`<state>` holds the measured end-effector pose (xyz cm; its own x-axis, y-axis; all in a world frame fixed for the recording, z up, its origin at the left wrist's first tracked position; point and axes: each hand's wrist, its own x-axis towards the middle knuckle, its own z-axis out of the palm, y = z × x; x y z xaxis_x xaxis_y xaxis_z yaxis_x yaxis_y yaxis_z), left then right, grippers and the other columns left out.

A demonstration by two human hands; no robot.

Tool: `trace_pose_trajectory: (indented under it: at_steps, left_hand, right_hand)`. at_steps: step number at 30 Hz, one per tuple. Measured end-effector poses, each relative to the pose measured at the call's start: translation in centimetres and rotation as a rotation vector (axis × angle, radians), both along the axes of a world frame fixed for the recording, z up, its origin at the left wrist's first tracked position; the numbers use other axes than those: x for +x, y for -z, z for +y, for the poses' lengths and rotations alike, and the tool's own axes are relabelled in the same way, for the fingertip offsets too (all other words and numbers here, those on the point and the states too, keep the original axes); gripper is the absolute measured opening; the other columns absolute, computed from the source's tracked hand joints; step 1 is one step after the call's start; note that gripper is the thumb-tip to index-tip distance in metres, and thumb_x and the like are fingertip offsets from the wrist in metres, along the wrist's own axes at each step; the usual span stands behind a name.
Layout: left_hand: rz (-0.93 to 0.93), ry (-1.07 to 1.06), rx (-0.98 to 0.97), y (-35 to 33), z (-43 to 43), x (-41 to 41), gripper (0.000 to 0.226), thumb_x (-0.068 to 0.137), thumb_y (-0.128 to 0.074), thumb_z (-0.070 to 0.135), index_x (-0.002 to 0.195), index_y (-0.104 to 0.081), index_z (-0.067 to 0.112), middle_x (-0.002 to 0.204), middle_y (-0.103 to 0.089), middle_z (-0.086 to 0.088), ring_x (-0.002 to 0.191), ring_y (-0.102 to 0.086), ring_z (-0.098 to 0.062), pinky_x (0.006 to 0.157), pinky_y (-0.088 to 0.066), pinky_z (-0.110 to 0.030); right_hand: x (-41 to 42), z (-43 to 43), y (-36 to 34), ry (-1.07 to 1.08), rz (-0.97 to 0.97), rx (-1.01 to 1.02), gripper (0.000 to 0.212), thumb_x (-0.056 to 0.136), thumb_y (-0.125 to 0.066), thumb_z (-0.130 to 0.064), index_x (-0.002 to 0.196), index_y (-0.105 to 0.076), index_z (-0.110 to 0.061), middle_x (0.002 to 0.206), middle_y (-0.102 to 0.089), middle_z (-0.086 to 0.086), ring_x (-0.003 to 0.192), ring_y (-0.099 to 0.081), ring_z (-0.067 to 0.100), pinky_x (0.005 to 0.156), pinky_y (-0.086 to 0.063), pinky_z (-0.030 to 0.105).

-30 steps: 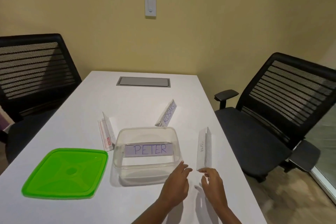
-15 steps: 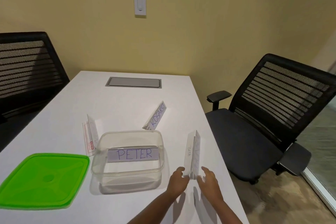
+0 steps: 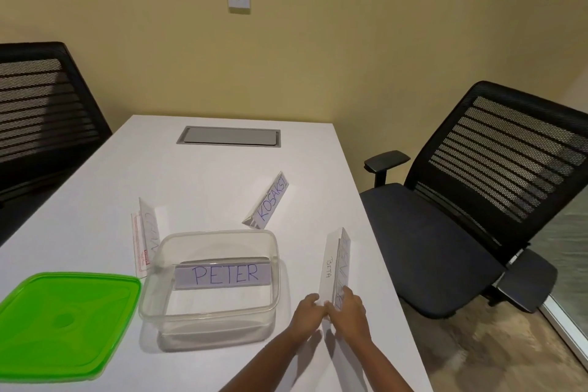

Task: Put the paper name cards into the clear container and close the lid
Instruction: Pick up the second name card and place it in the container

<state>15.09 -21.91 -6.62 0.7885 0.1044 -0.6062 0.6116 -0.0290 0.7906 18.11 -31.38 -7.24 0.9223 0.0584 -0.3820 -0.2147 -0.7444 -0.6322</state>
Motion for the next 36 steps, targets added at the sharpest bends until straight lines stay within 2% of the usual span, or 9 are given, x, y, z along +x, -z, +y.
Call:
trace_pose_trajectory:
  at_steps: [4, 7, 11, 13, 16, 22, 27, 32, 36]
  left_hand:
    - [0.033, -0.078, -0.056, -0.2, 0.4, 0.6, 0.017, 0.091, -0.046, 0.001, 0.083, -0.054, 0.013, 0.085, -0.055, -0.004, 0.066, -0.047, -0.009, 0.051, -0.035, -0.012]
    - [0.054, -0.123, -0.104, 0.2, 0.8, 0.5, 0.035, 0.09, -0.047, 0.004, 0.059, -0.039, 0.017, 0.062, -0.035, 0.001, 0.052, -0.033, -0.008, 0.047, -0.028, -0.016]
    - [0.092, -0.11, -0.194, 0.5, 1.2, -0.8, 0.024, 0.094, -0.048, 0.008, 0.07, -0.054, 0.01, 0.062, -0.047, -0.005, 0.055, -0.046, -0.013, 0.046, -0.043, -0.016]
    - [0.064, -0.078, -0.248, 0.1, 1.2, -1.4, 0.023, 0.096, -0.043, 0.006, 0.096, -0.063, -0.007, 0.087, -0.065, -0.024, 0.078, -0.063, -0.032, 0.069, -0.058, -0.034]
    - [-0.025, -0.027, -0.241, -1.0, 0.8, -1.9, 0.035, 0.099, -0.035, 0.005, 0.126, -0.051, -0.011, 0.127, -0.056, -0.034, 0.112, -0.058, -0.043, 0.095, -0.049, -0.051]
    - [-0.2, 0.049, 0.029, -2.3, -0.7, -2.3, 0.005, 0.094, -0.045, 0.013, 0.093, -0.048, 0.01, 0.099, -0.058, -0.007, 0.091, -0.057, -0.022, 0.081, -0.053, -0.039]
    - [-0.433, 0.269, 0.3, -3.2, -1.9, -3.5, 0.024, 0.09, -0.046, 0.01, 0.072, -0.037, 0.025, 0.078, -0.048, 0.0, 0.075, -0.041, -0.015, 0.07, -0.033, -0.028]
    - [-0.516, 0.302, 0.141, -4.5, -1.6, -4.2, 0.018, 0.097, -0.045, 0.02, 0.08, -0.05, 0.024, 0.083, -0.054, 0.007, 0.075, -0.05, -0.011, 0.074, -0.041, -0.022]
    - [-0.322, 0.133, -0.11, -5.7, 0.3, -4.2, 0.046, 0.101, -0.019, 0.041, 0.095, -0.061, 0.023, 0.089, -0.061, 0.003, 0.076, -0.055, -0.008, 0.068, -0.043, -0.018]
  right_hand:
    - [0.2, -0.7, 0.1, 0.101, 0.041, 0.14, 0.051, 0.086, -0.06, -0.016, 0.133, -0.043, -0.004, 0.129, -0.054, 0.017, 0.113, -0.057, 0.031, 0.094, -0.053, 0.038]
    - [-0.2, -1.2, 0.1, 0.165, 0.103, 0.228, 0.049, 0.083, -0.06, -0.011, 0.13, -0.047, -0.005, 0.125, -0.059, 0.015, 0.096, -0.06, 0.025, 0.067, -0.052, 0.022]
    - [-1.5, -1.8, 0.8, 0.211, 0.184, 0.348, 0.038, 0.083, -0.055, -0.006, 0.121, -0.056, -0.005, 0.105, -0.064, 0.01, 0.087, -0.058, 0.021, 0.066, -0.047, 0.023]
    - [-2.5, -1.8, 1.0, 0.232, 0.259, 0.444, 0.03, 0.084, -0.051, -0.003, 0.111, -0.062, -0.004, 0.089, -0.065, 0.01, 0.075, -0.058, 0.023, 0.063, -0.046, 0.029]
    - [-4.0, -1.7, 0.9, 0.216, 0.311, 0.495, 0.021, 0.086, -0.049, -0.008, 0.101, -0.064, -0.011, 0.084, -0.067, 0.008, 0.074, -0.061, 0.022, 0.064, -0.048, 0.027]
    - [-4.3, -1.9, -1.5, 0.312, 0.28, 0.739, 0.02, 0.096, -0.05, -0.025, 0.1, -0.061, -0.009, 0.094, -0.068, 0.014, 0.081, -0.066, 0.027, 0.051, -0.052, 0.026]
    - [-2.3, -3.4, -4.9, 0.281, 0.258, 0.852, 0.031, 0.091, -0.056, -0.035, 0.113, -0.058, -0.013, 0.102, -0.069, 0.013, 0.093, -0.068, 0.028, 0.069, -0.057, 0.034]
    - [-0.8, -4.6, -7.9, 0.161, 0.054, 0.753, 0.042, 0.085, -0.065, -0.013, 0.125, -0.049, -0.007, 0.111, -0.063, 0.013, 0.098, -0.062, 0.029, 0.076, -0.056, 0.038]
    - [-1.1, -4.9, -9.6, -0.024, -0.228, 0.52, 0.053, 0.078, -0.072, -0.009, 0.115, -0.039, -0.025, 0.104, -0.053, -0.007, 0.1, -0.054, 0.015, 0.065, -0.047, 0.017]
